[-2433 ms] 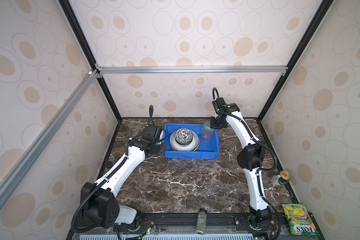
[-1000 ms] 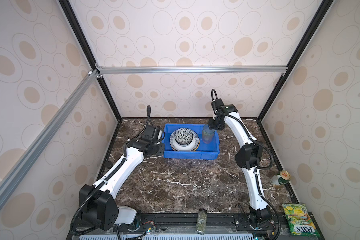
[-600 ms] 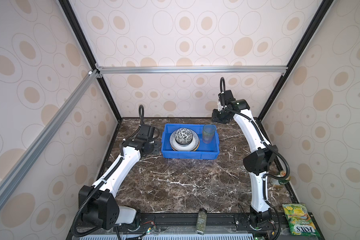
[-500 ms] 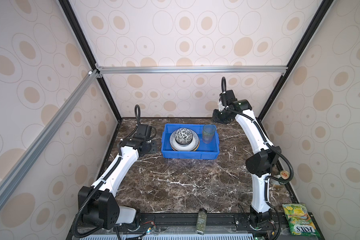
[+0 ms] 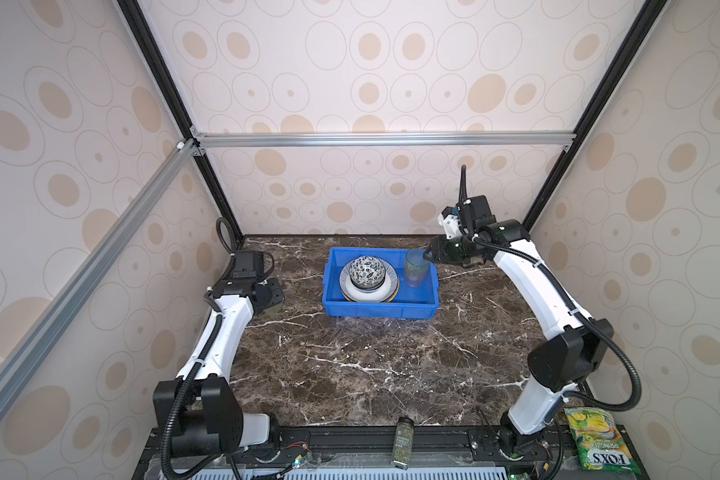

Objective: Place the mixed dishes into the plastic bin
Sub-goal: 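Open and raise the right gripper while the left moves to the frosted glass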

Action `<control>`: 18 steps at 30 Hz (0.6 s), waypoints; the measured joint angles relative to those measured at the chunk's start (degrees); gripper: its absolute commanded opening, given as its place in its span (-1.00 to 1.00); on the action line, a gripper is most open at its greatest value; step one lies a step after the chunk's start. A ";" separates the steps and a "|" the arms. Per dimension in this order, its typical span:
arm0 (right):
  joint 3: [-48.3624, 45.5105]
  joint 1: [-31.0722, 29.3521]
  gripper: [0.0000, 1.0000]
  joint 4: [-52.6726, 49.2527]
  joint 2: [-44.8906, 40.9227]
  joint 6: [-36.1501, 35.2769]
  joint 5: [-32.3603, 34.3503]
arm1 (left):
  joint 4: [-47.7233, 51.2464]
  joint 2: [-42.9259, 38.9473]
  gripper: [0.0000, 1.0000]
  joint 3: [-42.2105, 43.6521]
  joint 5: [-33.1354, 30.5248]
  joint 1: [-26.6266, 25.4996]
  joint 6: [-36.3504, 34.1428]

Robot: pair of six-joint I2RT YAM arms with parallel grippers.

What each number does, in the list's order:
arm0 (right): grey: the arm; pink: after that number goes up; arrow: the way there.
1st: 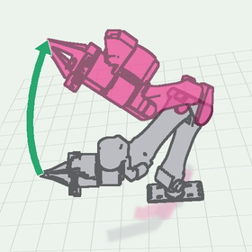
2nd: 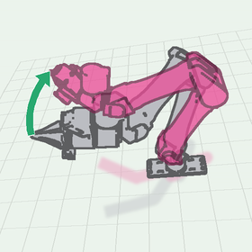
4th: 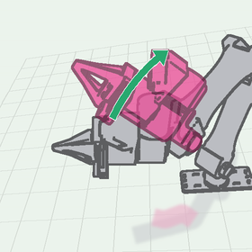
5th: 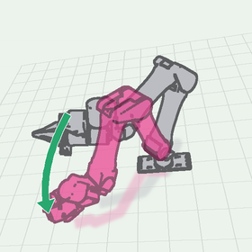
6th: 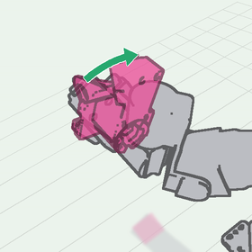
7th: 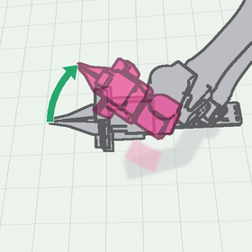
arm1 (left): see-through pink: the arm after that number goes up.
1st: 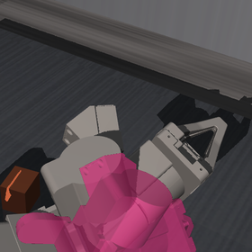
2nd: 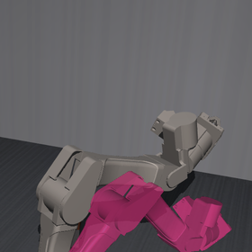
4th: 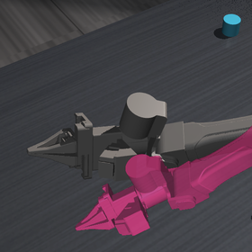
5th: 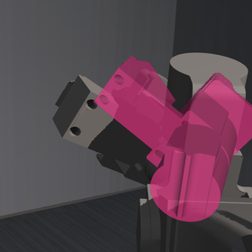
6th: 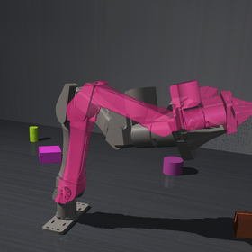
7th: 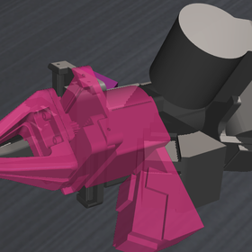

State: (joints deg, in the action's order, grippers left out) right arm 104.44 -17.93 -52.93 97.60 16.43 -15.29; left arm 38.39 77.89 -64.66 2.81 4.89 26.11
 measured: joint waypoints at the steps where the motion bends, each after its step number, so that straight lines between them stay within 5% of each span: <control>1: -2.01 0.00 -0.01 0.59 -1.77 -0.37 -0.20 | -0.33 0.35 -0.03 0.02 0.20 0.52 0.31; 18: -16.28 0.00 -0.01 4.20 -14.10 -2.60 0.07 | -0.02 12.11 -0.09 -8.76 -4.66 4.24 -0.66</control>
State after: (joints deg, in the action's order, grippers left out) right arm 88.16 -17.93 -48.73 83.50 13.82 -15.22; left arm 38.37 90.00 -73.43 -1.85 9.13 25.45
